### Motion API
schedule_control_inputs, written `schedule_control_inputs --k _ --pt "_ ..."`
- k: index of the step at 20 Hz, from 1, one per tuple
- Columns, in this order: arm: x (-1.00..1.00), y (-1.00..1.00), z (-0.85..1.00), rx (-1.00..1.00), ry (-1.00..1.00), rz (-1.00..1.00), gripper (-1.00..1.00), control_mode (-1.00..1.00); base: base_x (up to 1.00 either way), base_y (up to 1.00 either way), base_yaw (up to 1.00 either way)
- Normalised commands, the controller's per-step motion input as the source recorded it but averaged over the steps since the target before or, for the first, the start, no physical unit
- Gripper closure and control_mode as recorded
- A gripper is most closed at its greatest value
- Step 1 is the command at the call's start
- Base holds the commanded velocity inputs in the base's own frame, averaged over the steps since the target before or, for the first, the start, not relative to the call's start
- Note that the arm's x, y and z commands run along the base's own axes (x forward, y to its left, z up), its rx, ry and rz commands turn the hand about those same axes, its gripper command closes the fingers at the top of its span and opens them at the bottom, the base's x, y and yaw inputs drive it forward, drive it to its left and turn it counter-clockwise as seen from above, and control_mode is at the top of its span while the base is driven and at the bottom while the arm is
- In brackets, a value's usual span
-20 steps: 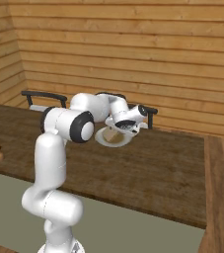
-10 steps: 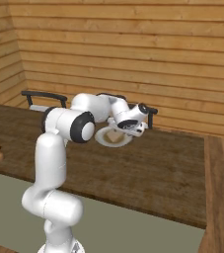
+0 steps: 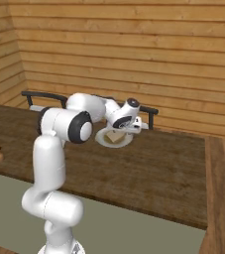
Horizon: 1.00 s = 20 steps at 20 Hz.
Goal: Start the toaster. Once the lever pops up, take the bread to the plate on the dining counter.
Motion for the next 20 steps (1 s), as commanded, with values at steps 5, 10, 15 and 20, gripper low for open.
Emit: schedule_control_inputs --k 5,10,15,20 --pt "-0.10 0.00 0.30 -0.13 -0.06 0.00 -1.00 -1.00 0.00 0.00 0.00" --pt "-0.09 -0.07 0.28 -0.09 -0.01 0.00 -1.00 -1.00 0.00 0.00 0.00" --pt "-0.87 0.06 0.75 0.00 0.00 -0.04 -1.00 -1.00 0.00 0.00 0.00" --pt "-1.00 0.25 0.74 0.00 -0.01 -0.18 -1.00 -1.00 0.00 0.00 0.00"
